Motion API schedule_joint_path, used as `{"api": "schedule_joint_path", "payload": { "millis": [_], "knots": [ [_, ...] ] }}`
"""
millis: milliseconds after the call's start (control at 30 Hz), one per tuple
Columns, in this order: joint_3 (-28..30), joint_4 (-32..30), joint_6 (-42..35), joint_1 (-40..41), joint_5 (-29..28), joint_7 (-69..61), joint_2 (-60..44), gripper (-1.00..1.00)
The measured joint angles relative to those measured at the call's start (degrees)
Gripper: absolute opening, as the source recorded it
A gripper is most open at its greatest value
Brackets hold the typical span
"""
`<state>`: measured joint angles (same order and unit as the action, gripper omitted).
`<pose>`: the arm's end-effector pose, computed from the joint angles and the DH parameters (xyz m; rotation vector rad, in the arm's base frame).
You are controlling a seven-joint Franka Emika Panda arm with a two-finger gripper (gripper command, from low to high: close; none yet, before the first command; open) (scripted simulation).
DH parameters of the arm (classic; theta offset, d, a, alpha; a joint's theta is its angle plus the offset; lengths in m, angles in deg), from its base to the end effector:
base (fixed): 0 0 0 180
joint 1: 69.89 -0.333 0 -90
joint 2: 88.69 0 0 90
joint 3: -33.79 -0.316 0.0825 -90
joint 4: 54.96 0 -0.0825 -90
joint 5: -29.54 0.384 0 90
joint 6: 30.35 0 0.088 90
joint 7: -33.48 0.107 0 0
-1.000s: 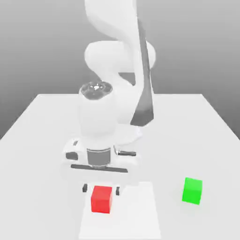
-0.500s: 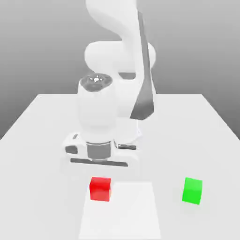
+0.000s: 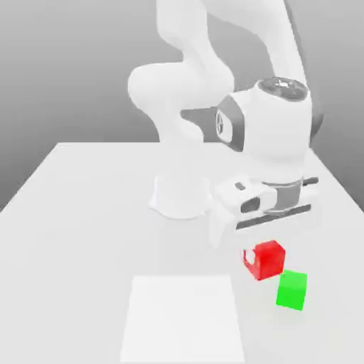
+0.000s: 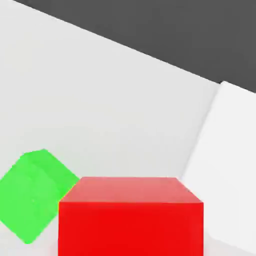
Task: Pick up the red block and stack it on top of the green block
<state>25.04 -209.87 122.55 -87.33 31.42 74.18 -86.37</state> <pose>0.3670 0.1787 0.2425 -3.1002 0.4409 0.0011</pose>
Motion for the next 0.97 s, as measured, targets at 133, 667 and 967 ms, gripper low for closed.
{"api": "schedule_joint_path", "payload": {
  "millis": [133, 667, 967],
  "knots": [
    [-1.6, 0.3, -0.8, -4.0, 0.2, -0.7, 0.4, -1.00],
    [-2.1, 0.7, 5.3, -4.8, 6.5, -5.4, -6.4, -1.00],
    [0.3, 0.8, 9.3, -6.1, 0.3, -1.0, -10.7, -1.00]
  ]
}}
